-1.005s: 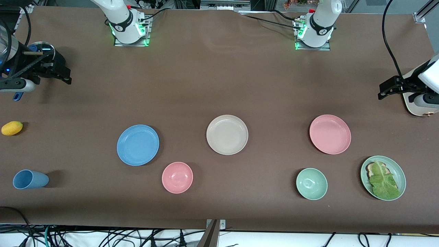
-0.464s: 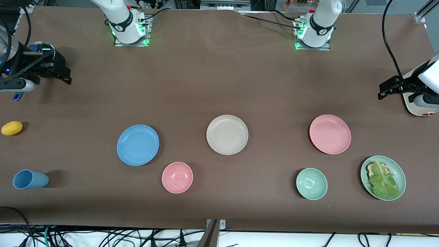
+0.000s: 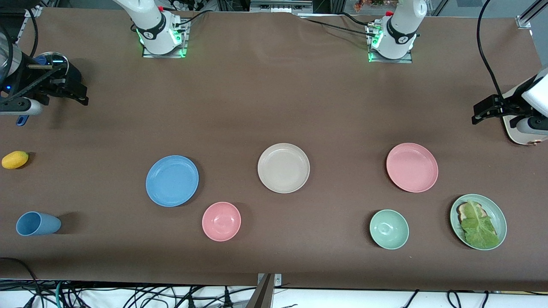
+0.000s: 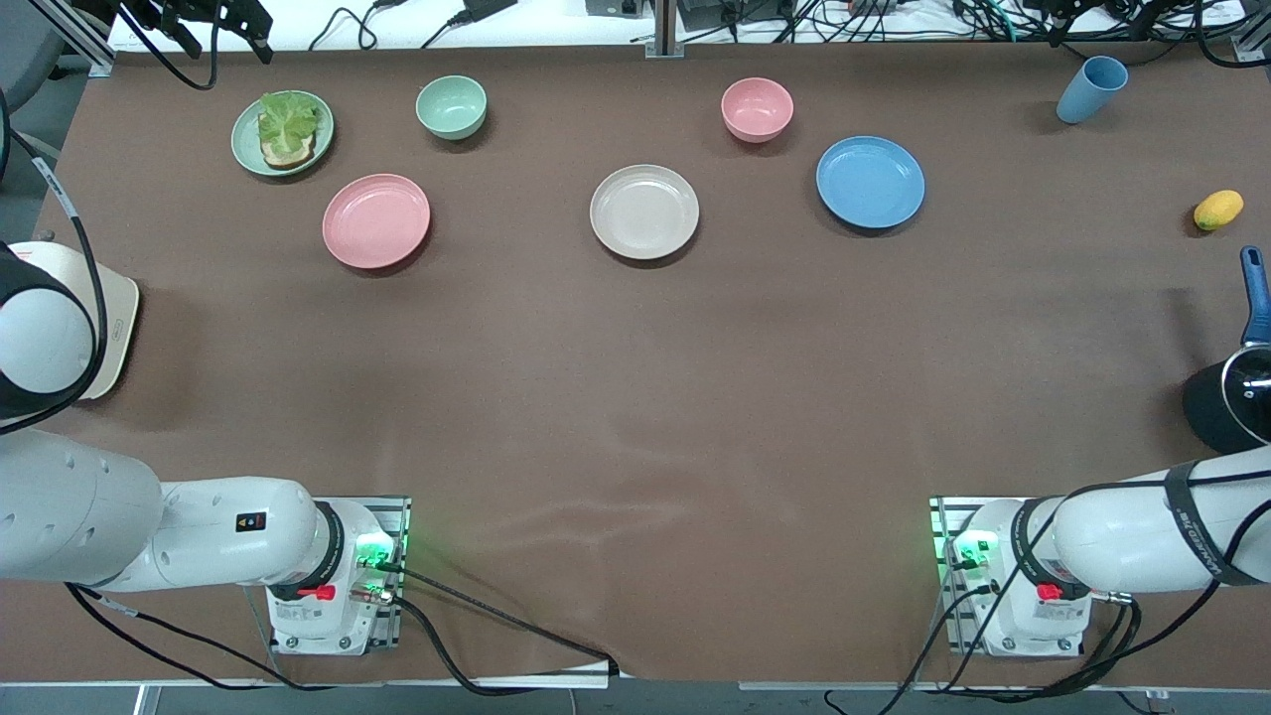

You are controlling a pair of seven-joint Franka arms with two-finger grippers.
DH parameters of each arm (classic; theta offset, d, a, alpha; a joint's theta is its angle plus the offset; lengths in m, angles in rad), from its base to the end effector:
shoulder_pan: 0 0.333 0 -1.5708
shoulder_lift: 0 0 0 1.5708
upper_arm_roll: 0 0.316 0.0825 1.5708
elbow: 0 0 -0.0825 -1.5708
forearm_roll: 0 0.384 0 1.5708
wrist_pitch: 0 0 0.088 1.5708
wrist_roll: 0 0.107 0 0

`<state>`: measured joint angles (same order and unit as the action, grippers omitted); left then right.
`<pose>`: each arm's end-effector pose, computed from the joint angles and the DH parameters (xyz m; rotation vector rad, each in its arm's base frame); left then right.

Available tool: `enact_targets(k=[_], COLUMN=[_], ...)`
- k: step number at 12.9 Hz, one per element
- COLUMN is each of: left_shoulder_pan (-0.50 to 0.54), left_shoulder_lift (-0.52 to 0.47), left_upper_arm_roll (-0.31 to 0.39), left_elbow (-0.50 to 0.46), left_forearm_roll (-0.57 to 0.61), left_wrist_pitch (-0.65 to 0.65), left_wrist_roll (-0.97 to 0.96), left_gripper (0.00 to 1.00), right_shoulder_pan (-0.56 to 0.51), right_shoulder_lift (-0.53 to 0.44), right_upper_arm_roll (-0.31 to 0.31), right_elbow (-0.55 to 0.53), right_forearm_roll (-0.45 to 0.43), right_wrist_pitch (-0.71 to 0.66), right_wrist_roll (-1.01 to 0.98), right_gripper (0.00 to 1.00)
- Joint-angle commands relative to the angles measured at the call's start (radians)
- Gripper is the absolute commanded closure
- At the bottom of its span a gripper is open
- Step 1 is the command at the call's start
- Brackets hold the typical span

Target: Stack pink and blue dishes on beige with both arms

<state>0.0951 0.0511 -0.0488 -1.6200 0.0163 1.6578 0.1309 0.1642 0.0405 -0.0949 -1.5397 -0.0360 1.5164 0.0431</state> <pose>0.5747 0.0289 0.5799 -3.1261 0.1346 0.0225 0.5598 0.0359 0.6121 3.0966 0.0392 -0.0949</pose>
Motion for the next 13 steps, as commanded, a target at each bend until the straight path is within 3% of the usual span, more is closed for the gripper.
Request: enact_targets(k=[1, 13], left_shoulder_pan=[-0.002, -0.002], left_shoulder_lift=[0.001, 0.001], left_upper_arm_roll=[0.003, 0.003], left_elbow=[0.003, 0.003], left_forearm_roll=[-0.021, -0.021], left_wrist_pitch=[0.002, 0.0], left_wrist_roll=[0.026, 0.026], left_gripper=[0.0, 0.0], right_shoulder_pan=[-0.008, -0.015], right_shoulder_lift=[0.007, 0.016], right_upper_arm_roll=[0.004, -0.003], right_elbow=[0.02, 0.017], right_forearm_roll=[-0.002, -0.002], right_wrist_pitch=[-0.018, -0.03], right_wrist_roll=[0.012, 0.011], right_gripper=[0.0, 0.0])
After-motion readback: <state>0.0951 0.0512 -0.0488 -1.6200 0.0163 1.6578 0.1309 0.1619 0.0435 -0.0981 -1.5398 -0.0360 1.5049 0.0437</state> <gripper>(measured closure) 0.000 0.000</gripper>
